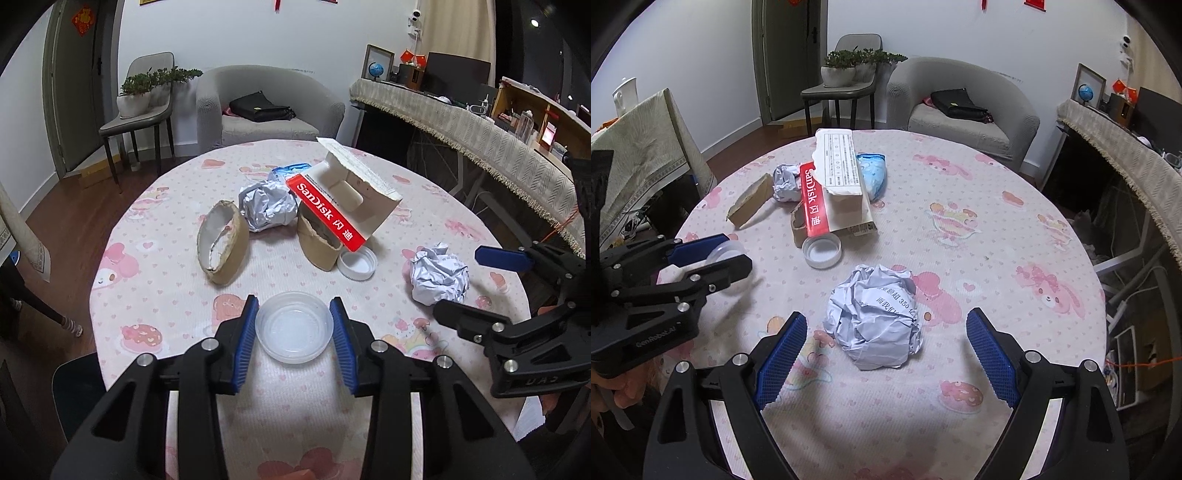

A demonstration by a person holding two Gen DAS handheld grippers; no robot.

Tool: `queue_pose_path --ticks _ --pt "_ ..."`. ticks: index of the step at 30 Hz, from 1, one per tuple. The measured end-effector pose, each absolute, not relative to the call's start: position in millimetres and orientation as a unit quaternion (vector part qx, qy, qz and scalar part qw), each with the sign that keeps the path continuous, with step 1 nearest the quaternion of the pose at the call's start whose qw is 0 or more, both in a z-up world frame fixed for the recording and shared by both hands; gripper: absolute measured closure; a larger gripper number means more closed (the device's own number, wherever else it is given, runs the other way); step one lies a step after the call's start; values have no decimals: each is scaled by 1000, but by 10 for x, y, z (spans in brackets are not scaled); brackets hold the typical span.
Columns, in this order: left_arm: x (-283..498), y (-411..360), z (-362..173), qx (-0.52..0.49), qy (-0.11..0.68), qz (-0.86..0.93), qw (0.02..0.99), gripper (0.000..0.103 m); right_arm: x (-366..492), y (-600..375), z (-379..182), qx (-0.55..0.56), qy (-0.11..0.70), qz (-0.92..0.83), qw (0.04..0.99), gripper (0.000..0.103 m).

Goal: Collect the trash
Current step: 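Lift the clear container with the left tool while the right tool grasps the crumpled paper ball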

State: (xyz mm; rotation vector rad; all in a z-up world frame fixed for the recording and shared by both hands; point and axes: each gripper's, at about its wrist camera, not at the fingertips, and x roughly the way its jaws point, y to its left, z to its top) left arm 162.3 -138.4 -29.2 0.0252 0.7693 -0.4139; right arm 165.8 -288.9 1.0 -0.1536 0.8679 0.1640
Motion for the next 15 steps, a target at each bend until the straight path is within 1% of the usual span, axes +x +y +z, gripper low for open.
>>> queue_pose_path --ticks 15 --pt "1570 -1370 -207 8 363 -205 909 61 1724 -2894 -79 -72 436 72 894 14"
